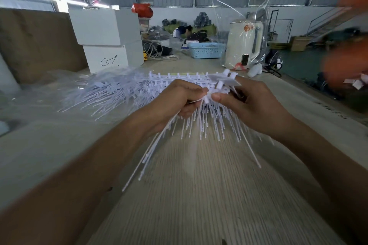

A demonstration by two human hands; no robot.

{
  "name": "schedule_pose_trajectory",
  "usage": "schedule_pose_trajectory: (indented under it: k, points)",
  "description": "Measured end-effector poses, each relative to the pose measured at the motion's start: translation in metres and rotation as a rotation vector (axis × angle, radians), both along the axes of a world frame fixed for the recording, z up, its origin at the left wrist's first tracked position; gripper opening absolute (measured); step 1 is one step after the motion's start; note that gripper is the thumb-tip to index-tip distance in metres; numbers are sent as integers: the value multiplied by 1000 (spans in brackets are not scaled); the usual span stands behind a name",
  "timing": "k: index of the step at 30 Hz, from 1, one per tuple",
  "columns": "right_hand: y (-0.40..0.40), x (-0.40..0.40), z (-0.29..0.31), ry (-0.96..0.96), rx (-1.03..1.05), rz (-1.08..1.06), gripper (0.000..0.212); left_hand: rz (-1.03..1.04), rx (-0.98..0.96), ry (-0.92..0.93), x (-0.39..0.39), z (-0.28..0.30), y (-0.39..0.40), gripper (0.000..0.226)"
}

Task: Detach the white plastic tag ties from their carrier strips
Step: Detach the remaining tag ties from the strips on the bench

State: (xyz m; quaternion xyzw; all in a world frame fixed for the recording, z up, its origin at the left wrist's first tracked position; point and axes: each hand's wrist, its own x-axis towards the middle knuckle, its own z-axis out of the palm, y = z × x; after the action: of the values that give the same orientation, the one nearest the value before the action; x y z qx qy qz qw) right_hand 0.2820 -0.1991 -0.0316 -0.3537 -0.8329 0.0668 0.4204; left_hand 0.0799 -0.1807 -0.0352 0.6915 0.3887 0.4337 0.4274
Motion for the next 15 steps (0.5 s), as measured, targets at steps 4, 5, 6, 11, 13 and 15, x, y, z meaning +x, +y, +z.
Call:
schedule_pose_trajectory:
  k: [4, 5, 6, 11, 13, 15]
  points:
    - [5, 0, 1, 213, -272, 61, 16, -10, 87, -13, -1, 0, 0, 38]
    - [6, 2, 1, 264, -379, 82, 27, -18, 95, -27, -2, 1, 0, 40]
    - [8, 4, 1, 297, -464, 111, 30, -28, 98, -42, -2, 1, 0, 40]
    - [9, 4, -1, 301, -625, 207, 32, -71, 111, -48, -3, 7, -1, 42]
    - [9, 2, 1, 363, -647, 223, 30, -60, 131, -11, -5, 7, -2, 45]
    - [9, 2, 3, 446, -672, 239, 30, -41, 169, 56, -7, 6, -3, 43]
